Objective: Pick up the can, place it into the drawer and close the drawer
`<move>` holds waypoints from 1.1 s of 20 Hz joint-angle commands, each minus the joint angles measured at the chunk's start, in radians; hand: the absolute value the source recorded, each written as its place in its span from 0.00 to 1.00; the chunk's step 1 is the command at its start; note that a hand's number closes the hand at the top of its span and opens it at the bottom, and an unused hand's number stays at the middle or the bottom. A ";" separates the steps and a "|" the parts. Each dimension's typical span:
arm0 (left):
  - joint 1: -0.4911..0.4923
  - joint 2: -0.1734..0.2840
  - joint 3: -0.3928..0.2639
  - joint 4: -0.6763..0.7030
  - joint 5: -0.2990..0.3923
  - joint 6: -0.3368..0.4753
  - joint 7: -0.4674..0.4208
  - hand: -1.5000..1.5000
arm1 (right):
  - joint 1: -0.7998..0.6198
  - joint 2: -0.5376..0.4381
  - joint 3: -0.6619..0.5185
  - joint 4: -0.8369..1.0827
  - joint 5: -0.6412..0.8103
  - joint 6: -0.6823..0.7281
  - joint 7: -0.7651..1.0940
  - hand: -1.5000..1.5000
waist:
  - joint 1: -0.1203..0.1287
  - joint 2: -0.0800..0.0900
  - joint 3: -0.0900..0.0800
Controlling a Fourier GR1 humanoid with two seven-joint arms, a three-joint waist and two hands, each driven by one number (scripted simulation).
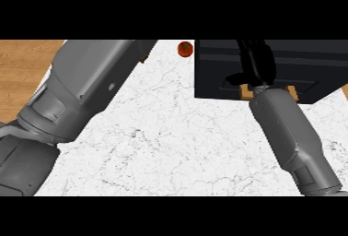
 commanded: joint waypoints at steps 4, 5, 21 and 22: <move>0.084 0.059 -0.017 -0.122 -0.014 -0.027 0.064 0.00 | -0.145 0.012 -0.052 0.232 0.044 -0.156 0.000 0.00 | 0.027 0.000 -0.001; 0.098 0.069 -0.014 -0.124 -0.019 -0.033 0.046 0.00 | -0.199 0.000 -0.066 0.253 0.028 -0.132 -0.016 0.00 | 0.020 0.005 0.000; 0.280 0.136 -0.045 -0.359 -0.033 -0.041 0.103 0.00 | -0.389 0.012 -0.202 0.370 -0.091 -0.138 -0.132 0.00 | 0.059 0.014 0.002; 0.271 0.138 -0.043 -0.373 -0.029 -0.045 0.119 0.00 | -0.395 0.001 -0.216 0.372 -0.108 -0.122 -0.161 0.00 | 0.056 0.013 0.002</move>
